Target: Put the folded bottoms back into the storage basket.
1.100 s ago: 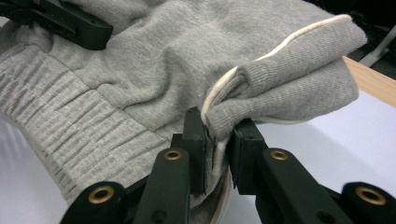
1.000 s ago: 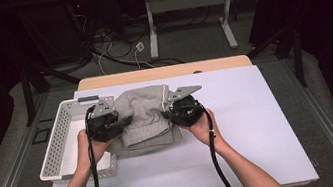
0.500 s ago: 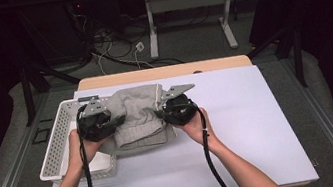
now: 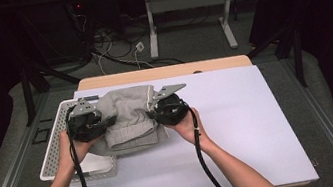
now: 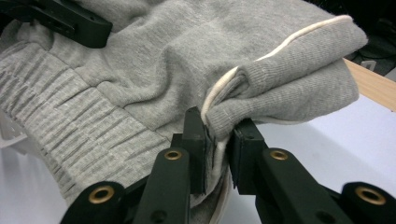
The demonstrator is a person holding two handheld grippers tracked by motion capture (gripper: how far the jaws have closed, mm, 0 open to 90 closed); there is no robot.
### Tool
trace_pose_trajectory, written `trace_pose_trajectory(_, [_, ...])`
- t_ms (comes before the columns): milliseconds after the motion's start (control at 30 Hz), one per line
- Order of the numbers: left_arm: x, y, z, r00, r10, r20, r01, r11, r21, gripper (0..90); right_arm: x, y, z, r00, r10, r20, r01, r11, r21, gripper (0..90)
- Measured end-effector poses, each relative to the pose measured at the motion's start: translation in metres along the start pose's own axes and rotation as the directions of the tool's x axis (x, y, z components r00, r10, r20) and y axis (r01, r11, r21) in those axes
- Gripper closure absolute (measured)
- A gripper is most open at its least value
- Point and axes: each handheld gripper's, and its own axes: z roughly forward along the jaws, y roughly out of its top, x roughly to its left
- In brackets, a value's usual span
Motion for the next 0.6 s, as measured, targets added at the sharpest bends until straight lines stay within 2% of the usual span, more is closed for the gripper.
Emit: trace_pose_trajectory(600, [0.012, -0.008, -0.019, 0.9995, -0.014, -0.028, 0.014, 0.9999, 0.001, 76.8, 0.014, 0.015, 0.012, 0.9994, -0.022, -0.026, 0.022, 1.000, -0.002, 78.5])
